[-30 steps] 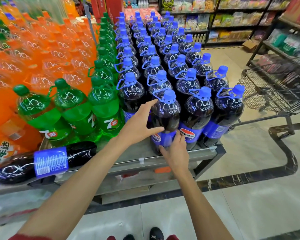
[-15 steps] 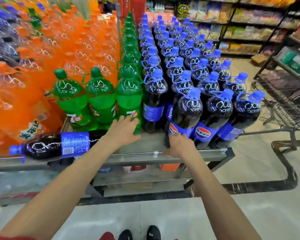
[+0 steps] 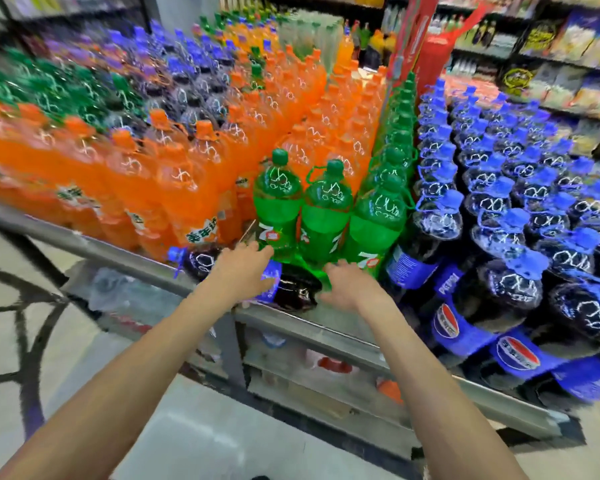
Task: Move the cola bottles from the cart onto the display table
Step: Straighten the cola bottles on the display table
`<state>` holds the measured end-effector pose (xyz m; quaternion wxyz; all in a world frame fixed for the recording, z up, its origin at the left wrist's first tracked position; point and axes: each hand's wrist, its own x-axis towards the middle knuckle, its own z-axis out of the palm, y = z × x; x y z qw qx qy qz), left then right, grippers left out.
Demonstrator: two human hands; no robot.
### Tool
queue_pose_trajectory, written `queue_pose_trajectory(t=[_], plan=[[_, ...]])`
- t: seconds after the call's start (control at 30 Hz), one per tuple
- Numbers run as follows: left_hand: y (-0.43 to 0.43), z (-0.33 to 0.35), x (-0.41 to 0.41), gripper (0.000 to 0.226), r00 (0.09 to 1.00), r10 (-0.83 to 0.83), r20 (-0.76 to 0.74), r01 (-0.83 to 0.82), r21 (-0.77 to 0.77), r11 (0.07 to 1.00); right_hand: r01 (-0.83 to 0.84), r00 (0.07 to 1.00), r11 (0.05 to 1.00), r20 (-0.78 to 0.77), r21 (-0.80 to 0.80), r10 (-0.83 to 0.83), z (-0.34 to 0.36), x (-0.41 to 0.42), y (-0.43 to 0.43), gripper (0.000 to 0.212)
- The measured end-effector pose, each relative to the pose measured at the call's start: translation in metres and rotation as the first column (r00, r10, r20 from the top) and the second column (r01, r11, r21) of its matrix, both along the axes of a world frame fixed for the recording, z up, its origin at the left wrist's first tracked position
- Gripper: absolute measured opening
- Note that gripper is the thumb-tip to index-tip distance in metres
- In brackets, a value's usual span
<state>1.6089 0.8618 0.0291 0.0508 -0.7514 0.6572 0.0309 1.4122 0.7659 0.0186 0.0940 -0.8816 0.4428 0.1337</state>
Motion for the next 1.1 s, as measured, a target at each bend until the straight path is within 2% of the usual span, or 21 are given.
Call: queue_pose_trajectory(t=[0.13, 0.2, 0.33, 0.43, 0.5, 0.7, 0.87, 0.93, 1.03, 1.1], plan=[[0.031, -0.01, 0.036, 0.056, 0.974, 0.19, -0.125, -0.195, -0.029, 0.98, -0.125, 0.992, 0.992, 0.002, 0.017, 0.125, -0.003, 0.047, 0.0, 0.067], [0.047, -0.018, 0.053, 0.05, 0.935, 0.294, -0.2, -0.308, -0.044, 0.95, -0.175, 0.984, 0.984, -0.01, 0.024, 0.175, -0.005, 0.067, 0.0, 0.067], [0.074, -0.041, 0.069, 0.044, 0.861, 0.439, -0.258, -0.463, -0.04, 0.885, -0.247, 0.966, 0.968, -0.071, 0.051, 0.25, -0.011, 0.097, 0.0, 0.073], [0.076, -0.061, 0.071, 0.049, 0.777, 0.51, -0.369, -0.556, -0.022, 0.831, -0.257, 0.96, 0.965, -0.098, 0.05, 0.261, -0.017, 0.11, -0.001, 0.077], [0.072, -0.072, 0.069, 0.056, 0.676, 0.536, -0.505, -0.627, -0.012, 0.779, -0.256, 0.959, 0.965, -0.105, 0.062, 0.262, -0.021, 0.114, -0.003, 0.082], [0.051, -0.087, 0.051, 0.093, 0.328, 0.475, -0.817, -0.773, 0.058, 0.632, -0.25, 0.955, 0.962, -0.135, 0.112, 0.264, -0.039, 0.114, -0.016, 0.101], [0.04, -0.095, 0.054, 0.115, 0.197, 0.427, -0.883, -0.812, 0.097, 0.576, -0.252, 0.954, 0.961, -0.134, 0.113, 0.266, -0.05, 0.117, -0.021, 0.116], [0.037, -0.097, 0.055, 0.115, 0.15, 0.407, -0.901, -0.81, 0.125, 0.573, -0.242, 0.959, 0.963, -0.122, 0.118, 0.256, -0.055, 0.118, -0.022, 0.122], [0.032, -0.099, 0.056, 0.115, 0.099, 0.363, -0.926, -0.81, 0.137, 0.571, -0.235, 0.968, 0.966, -0.069, 0.104, 0.243, -0.06, 0.117, -0.024, 0.117], [0.027, -0.098, 0.053, 0.11, 0.035, 0.312, -0.949, -0.828, 0.148, 0.541, -0.233, 0.971, 0.969, -0.029, 0.077, 0.236, -0.061, 0.116, -0.023, 0.109]])
